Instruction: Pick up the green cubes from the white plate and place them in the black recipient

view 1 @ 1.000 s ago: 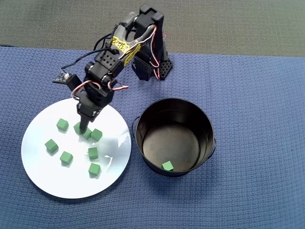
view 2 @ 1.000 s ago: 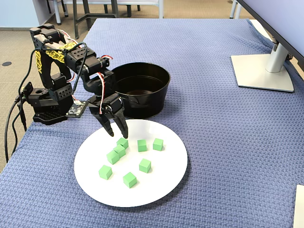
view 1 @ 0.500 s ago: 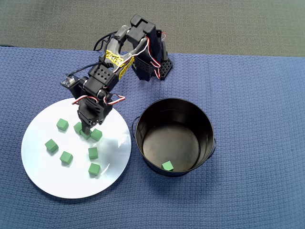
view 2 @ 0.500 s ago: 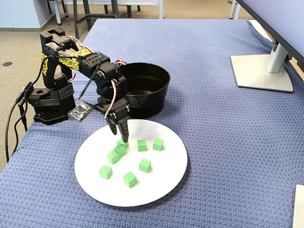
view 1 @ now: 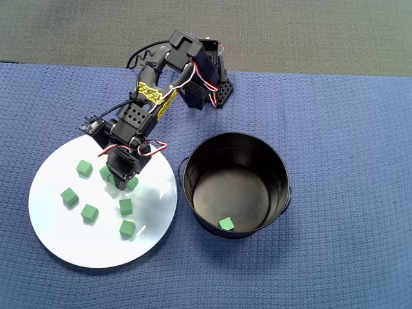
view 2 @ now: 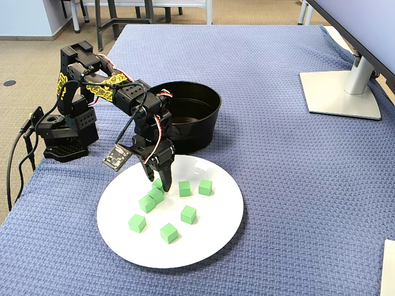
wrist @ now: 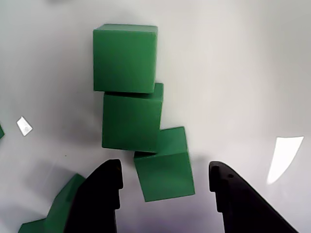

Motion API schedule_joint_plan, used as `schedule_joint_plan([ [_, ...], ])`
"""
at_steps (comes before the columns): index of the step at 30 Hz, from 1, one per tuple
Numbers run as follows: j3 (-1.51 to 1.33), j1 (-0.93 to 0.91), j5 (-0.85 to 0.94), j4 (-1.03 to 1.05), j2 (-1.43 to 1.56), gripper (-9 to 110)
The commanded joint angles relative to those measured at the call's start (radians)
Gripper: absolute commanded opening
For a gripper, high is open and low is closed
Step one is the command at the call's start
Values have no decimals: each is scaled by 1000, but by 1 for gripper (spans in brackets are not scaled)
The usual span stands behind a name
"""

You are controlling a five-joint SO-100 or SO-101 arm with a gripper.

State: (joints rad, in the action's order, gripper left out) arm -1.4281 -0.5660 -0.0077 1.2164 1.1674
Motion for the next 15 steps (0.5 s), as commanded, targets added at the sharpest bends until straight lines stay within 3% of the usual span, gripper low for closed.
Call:
schedule_joint_plan([
  [1, 61, 8, 23, -26, 9, 15],
  [6, 64, 15, 37, -41, -17, 0],
  [15, 52, -3, 40, 29, 184, 0],
])
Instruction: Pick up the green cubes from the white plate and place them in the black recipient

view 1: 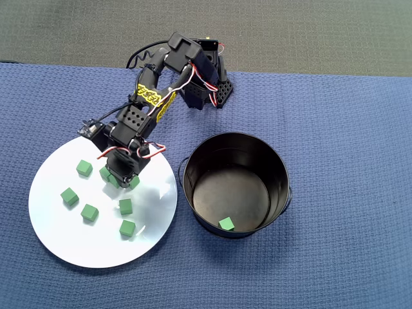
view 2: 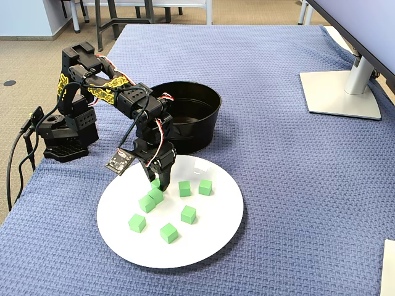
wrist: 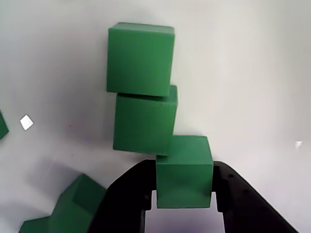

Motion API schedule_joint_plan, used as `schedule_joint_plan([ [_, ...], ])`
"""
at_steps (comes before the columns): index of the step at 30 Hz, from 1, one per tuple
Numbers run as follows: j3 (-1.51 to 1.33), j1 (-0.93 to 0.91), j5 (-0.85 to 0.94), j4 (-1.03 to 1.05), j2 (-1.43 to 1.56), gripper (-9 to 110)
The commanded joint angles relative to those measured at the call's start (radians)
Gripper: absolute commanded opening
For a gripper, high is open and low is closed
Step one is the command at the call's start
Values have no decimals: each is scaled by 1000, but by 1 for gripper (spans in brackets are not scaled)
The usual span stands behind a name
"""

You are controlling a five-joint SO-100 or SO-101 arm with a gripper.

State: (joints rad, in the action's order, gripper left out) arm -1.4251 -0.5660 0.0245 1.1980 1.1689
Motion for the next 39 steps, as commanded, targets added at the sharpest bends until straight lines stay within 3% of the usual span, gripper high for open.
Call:
schedule_joint_plan([
  [1, 49, -6, 9, 67, 241, 0],
  [8, 98, 8, -20, 212, 630, 0],
  [14, 74, 331, -127, 285, 899, 0],
  [19, 2, 643, -239, 222, 861, 0],
  [25, -124, 838, -272, -23, 653, 0],
  [27, -103, 874, -225, -17, 604, 28],
  [30, -55, 839, -229, 26, 629, 33],
  [35, 3, 666, -106, 138, 736, 30],
  [39, -29, 397, 54, 195, 775, 14],
])
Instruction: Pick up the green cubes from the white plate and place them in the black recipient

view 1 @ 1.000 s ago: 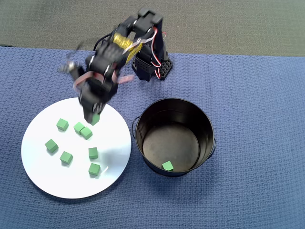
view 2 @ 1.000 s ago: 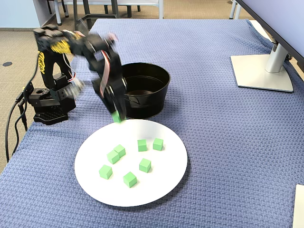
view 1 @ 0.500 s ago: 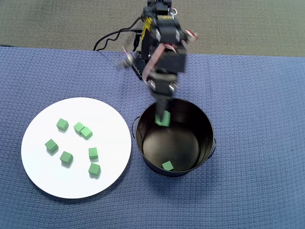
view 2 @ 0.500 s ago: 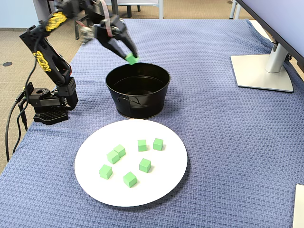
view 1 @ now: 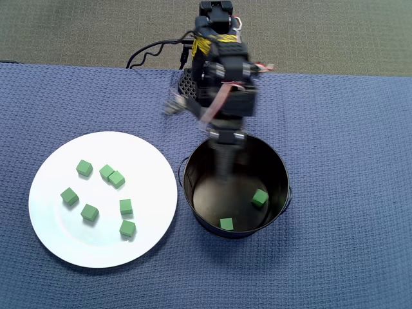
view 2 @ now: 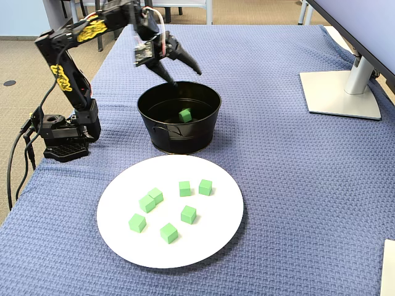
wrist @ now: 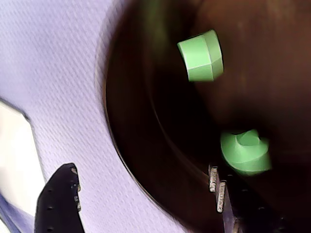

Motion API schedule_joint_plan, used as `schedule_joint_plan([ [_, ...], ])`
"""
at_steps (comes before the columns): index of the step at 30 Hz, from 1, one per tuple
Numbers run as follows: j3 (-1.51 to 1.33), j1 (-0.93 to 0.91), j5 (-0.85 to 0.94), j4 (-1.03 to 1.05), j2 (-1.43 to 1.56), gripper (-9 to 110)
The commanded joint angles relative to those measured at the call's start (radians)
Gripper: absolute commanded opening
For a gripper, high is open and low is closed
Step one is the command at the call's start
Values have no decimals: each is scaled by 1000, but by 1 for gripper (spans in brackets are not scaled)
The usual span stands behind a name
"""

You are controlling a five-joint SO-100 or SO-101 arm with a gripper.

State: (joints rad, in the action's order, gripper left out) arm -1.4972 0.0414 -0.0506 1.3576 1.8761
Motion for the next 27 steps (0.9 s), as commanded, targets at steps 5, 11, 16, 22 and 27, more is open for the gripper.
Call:
schedule_joint_plan([
  [5, -75, -491, 238, -74, -18, 0],
  [11, -64, -693, 176, -149, -229, 2],
  [16, 25, -762, 80, -155, -410, 9],
  [22, 103, -792, -37, -158, -528, 20],
  [27, 163, -764, -55, -129, -583, 19],
])
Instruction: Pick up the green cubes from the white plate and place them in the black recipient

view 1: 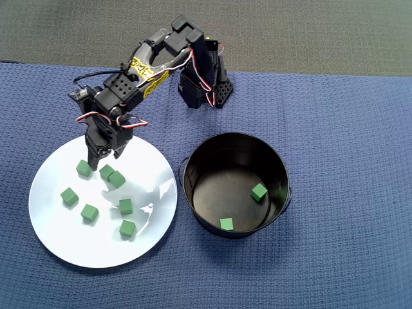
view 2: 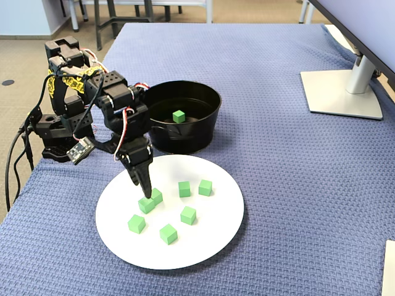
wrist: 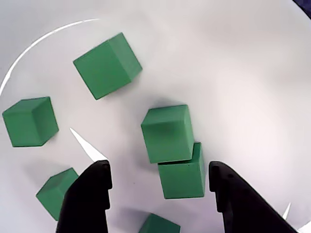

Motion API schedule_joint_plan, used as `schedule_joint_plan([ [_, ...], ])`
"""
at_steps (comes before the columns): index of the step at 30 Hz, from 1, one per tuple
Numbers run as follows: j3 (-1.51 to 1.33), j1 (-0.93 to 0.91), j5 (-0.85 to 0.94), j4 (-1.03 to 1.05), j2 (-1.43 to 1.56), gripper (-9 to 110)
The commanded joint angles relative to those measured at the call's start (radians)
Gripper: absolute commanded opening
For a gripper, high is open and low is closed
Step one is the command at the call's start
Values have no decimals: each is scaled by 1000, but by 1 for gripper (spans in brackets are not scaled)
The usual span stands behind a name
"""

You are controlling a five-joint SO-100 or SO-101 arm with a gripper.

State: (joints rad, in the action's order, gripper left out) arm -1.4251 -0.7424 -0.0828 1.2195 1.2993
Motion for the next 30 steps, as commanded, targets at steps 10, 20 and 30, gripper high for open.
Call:
schedule_joint_plan([
  [10, 175, 72, 11, 31, -117, 19],
  [20, 167, 103, 40, 51, -133, 19],
  [30, 166, 103, 61, 57, -163, 19],
])
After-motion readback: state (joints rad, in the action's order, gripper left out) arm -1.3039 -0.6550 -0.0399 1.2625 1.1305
